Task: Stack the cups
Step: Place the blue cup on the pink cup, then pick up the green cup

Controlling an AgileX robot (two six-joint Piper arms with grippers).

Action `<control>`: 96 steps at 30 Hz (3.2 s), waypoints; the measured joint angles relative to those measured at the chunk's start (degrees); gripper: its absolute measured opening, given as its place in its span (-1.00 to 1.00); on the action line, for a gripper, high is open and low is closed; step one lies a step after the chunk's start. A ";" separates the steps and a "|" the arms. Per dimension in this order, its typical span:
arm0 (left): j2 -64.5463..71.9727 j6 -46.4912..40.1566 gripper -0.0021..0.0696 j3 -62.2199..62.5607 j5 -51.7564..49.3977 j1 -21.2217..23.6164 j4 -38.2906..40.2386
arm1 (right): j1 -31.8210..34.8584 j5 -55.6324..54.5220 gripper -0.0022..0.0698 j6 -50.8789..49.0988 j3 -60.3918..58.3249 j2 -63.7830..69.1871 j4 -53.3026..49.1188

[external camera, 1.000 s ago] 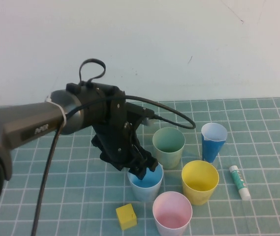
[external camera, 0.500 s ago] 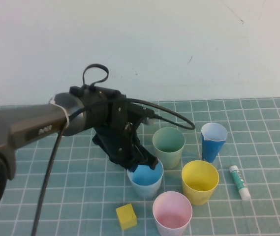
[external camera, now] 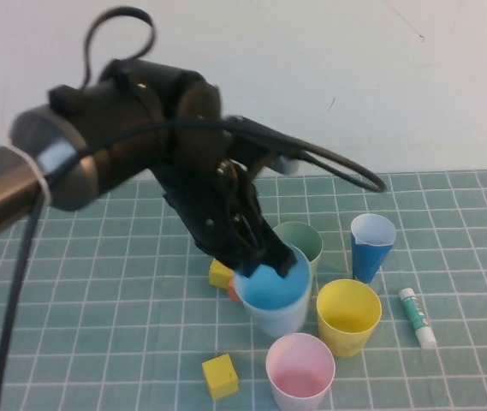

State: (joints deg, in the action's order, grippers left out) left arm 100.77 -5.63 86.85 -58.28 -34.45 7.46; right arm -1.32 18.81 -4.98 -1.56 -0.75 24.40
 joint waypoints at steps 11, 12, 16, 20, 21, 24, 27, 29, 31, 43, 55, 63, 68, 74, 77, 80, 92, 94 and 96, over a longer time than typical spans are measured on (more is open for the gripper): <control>6.88 -0.50 -0.93 0.00 -0.18 -5.19 0.49 | 0.00 0.00 -0.95 0.00 0.00 0.00 0.00; 7.37 -0.37 -0.93 0.00 -0.18 -5.19 0.39 | 0.00 0.00 -0.95 0.00 0.00 0.00 0.00; 8.53 -0.15 -0.91 0.00 0.19 -5.19 0.39 | 0.00 0.00 -0.95 0.00 0.00 0.00 0.00; 8.66 -0.55 -0.60 0.00 0.28 -5.19 0.39 | 0.00 0.00 -0.95 0.00 0.00 0.00 0.00; 8.66 -0.55 -0.45 0.00 0.28 -5.19 0.39 | 0.00 0.00 -0.95 0.00 0.00 0.00 0.00; 8.66 -0.74 -0.02 0.00 0.55 -5.19 -0.17 | 0.00 0.00 -0.95 0.00 0.00 0.00 0.00; 8.76 0.22 0.15 1.55 0.63 -4.54 -1.36 | 0.00 0.00 -0.95 0.00 0.00 0.00 0.00; 8.76 1.01 0.16 3.74 0.63 -3.45 -2.50 | 0.00 0.04 -0.95 0.00 0.00 0.00 0.00; 8.76 1.92 0.15 6.47 1.28 -2.20 -3.09 | 0.00 0.13 -0.95 0.00 0.00 0.00 0.00; 11.27 4.25 -0.21 11.47 5.69 2.71 -2.86 | 0.00 0.17 -0.95 5.59 0.00 0.00 4.80; -2.04 1.10 -0.93 11.32 4.49 2.71 -5.51 | 0.00 6.53 -0.95 34.10 13.54 10.46 17.49; -23.55 -2.95 -0.94 -9.19 8.27 2.71 4.42 | 0.00 22.25 -0.95 52.68 35.65 35.69 15.85; -41.10 1.46 -0.94 -27.77 17.19 2.71 2.10 | 0.00 32.56 -0.95 55.67 50.00 49.17 12.08; -58.57 17.29 -0.94 -45.64 22.35 2.71 -9.25 | -0.55 40.98 -0.95 56.16 62.98 62.70 11.34; -63.98 22.39 -0.94 -50.54 22.34 2.71 -13.22 | -3.47 41.84 -0.95 56.40 69.24 68.56 10.16; -66.76 24.63 -0.94 -52.66 21.56 2.71 -14.36 | -9.26 42.22 -0.95 54.98 74.95 74.48 6.11; -67.92 25.28 -0.94 -53.13 17.82 2.71 -14.62 | -23.86 49.17 -0.95 43.52 100.28 103.42 -16.77; -67.92 25.28 -0.94 -53.13 17.70 2.71 -14.62 | -23.86 50.83 -0.94 43.42 105.30 108.21 -17.10; -67.92 25.02 -0.94 -53.13 17.70 2.71 -14.62 | -23.86 51.40 -0.91 43.31 109.58 112.32 -17.39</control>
State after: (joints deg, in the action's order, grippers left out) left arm 32.85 19.40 33.72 -40.58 -31.74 -7.17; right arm -25.17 70.21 38.34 108.01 111.57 7.01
